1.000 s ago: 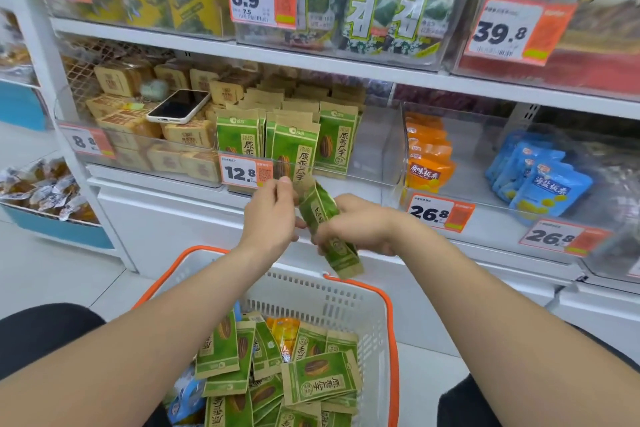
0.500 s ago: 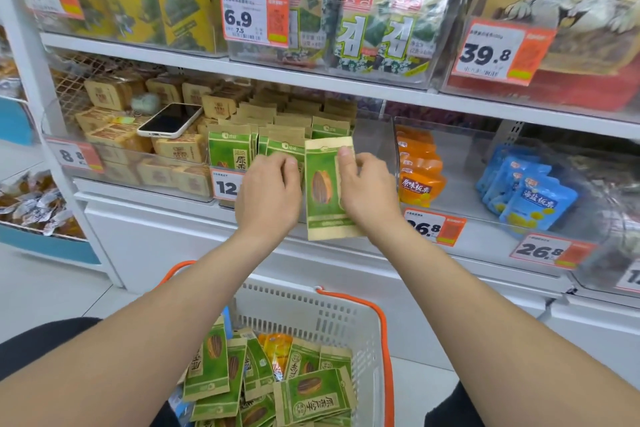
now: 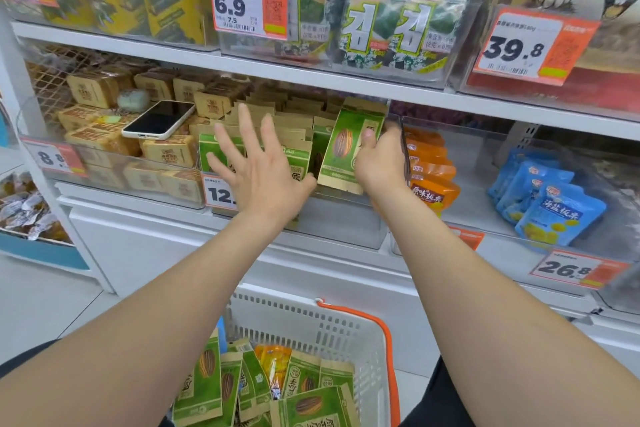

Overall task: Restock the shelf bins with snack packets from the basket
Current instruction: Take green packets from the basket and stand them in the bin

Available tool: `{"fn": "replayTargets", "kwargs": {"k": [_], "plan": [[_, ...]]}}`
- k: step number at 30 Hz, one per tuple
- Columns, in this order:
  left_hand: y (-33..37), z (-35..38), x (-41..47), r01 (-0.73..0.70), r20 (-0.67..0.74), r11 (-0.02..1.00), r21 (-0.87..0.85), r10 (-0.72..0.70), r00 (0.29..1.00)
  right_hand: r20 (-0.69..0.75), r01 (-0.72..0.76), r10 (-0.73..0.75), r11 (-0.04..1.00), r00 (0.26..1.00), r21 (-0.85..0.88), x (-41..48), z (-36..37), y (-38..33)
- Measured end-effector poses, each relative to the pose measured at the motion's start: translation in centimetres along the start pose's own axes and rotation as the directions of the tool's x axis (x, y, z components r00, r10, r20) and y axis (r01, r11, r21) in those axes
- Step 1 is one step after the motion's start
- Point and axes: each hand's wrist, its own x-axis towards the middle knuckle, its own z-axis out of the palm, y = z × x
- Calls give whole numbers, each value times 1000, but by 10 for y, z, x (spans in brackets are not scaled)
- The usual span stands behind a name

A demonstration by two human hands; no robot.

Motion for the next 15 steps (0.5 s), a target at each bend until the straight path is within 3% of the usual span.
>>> {"fn": "replayTargets", "kwargs": {"k": [8,15], "plan": [[-5,11,-2,-36,-33,994,-105,33,999,149,-11,31,991,988,-134,9,29,13],[-10,12,-6,-69,-129,984,-163,48,990,288,-153,219,960,932,-236,12,25,5]]}}
